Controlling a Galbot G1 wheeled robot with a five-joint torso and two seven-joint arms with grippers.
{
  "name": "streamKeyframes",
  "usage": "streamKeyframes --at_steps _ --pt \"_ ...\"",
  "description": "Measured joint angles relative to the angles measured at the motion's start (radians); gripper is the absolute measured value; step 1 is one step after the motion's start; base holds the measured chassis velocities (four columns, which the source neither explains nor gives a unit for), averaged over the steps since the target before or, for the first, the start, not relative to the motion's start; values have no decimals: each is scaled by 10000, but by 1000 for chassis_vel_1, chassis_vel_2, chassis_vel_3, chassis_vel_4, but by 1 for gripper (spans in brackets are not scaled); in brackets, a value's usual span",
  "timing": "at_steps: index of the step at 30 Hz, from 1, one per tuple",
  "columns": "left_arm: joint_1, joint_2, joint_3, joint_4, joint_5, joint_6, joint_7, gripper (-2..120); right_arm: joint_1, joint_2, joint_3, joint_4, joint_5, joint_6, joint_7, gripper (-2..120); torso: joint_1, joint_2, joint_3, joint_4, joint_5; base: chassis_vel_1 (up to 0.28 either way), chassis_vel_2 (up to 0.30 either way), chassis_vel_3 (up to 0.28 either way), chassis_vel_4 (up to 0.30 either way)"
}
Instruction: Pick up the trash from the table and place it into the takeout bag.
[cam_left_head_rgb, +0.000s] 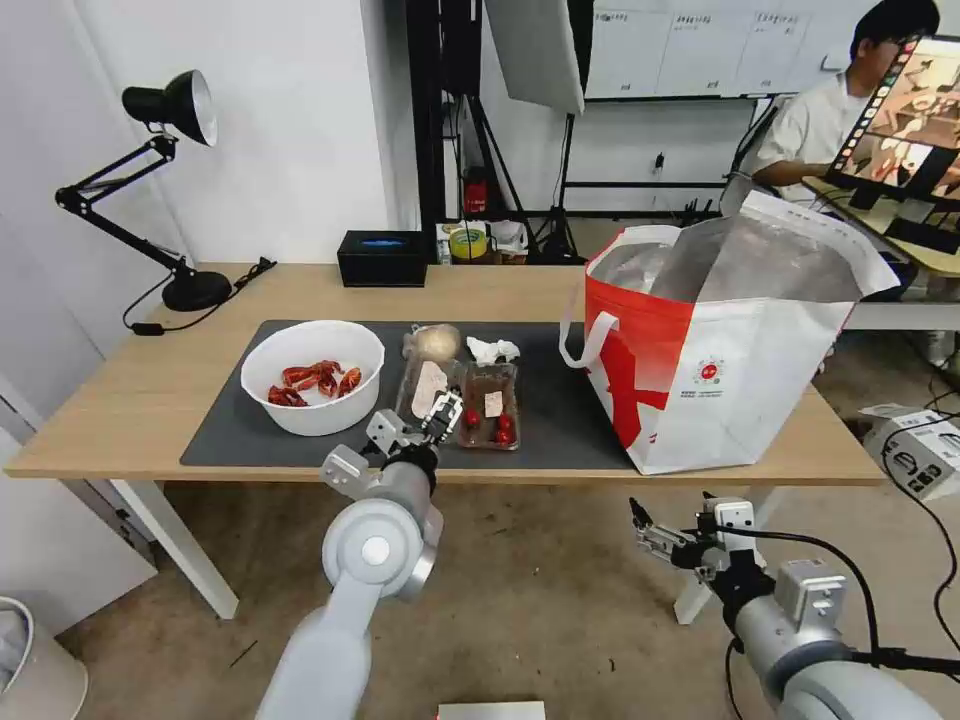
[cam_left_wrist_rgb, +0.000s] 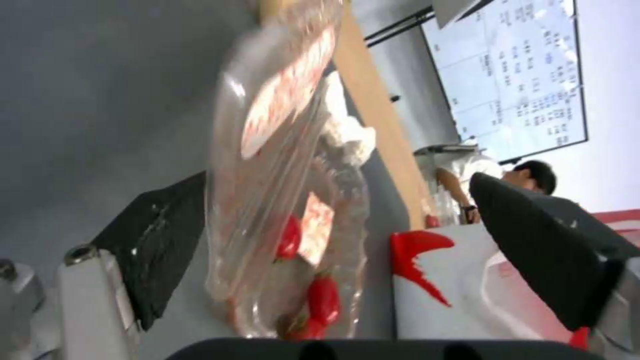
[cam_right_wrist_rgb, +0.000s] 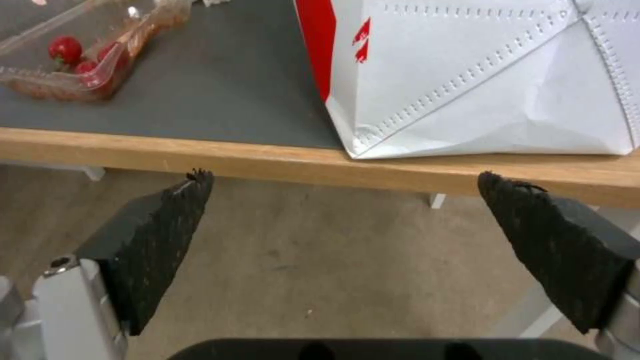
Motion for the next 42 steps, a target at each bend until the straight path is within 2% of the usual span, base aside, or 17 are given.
streamKeyframes --at_steps 11,19,36,42 --pt "-190 114 7 -230 -108 -57 290 100 -26 -12 23 48 -6 4 -10 100 0 0 0 0 0 0 0 0 0" --pt "-301 131 381 -269 -151 -42 419 100 -126 55 54 156 -33 4 -10 100 0 0 0 0 0 0 0 0 0" --pt "-1076 -52 1448 643 259 54 486 100 -391 288 217 420 -125 49 -9 100 1 0 0 -1 1 0 0 0 0" --pt "-1397 593 1679 715 933 370 995 100 -482 359 215 469 -248 132 -20 100 1 0 0 -1 0 0 0 0 0"
